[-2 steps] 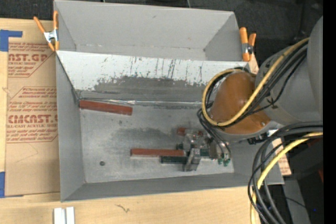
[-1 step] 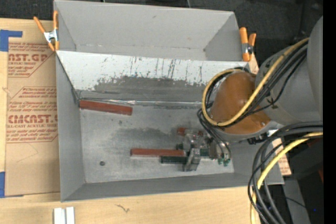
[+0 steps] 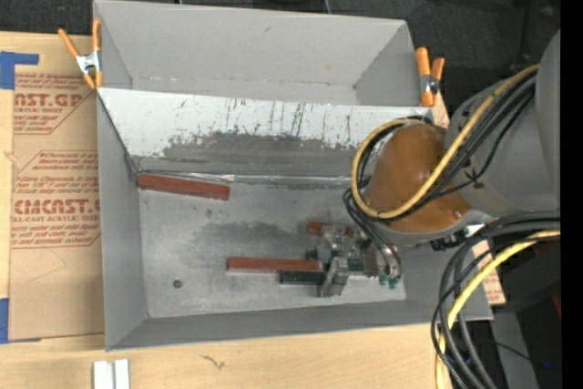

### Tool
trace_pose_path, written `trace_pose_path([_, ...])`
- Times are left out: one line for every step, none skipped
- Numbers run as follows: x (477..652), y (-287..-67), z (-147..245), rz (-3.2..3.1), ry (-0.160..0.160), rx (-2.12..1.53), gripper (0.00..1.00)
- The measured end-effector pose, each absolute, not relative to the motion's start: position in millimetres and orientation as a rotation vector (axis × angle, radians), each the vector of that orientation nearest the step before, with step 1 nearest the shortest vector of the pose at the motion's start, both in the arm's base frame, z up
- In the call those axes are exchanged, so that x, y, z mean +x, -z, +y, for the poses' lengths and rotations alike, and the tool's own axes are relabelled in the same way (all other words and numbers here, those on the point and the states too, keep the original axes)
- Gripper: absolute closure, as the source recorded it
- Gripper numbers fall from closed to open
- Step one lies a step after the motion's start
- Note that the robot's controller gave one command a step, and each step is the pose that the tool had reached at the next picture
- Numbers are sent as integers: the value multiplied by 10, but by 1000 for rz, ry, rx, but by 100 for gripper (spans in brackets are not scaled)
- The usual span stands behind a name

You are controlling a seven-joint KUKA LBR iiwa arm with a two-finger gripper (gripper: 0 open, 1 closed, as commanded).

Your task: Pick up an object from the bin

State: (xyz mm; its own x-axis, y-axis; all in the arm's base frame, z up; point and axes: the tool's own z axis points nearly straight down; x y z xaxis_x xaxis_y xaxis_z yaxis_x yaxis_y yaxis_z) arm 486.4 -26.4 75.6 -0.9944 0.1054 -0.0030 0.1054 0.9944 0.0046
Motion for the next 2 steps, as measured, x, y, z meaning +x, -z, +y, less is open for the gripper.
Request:
trace_pose_path([4834, -926, -264, 3145, -5, 165, 100])
trace_pose_path([4844, -1149, -270, 3141, -3, 166, 100])
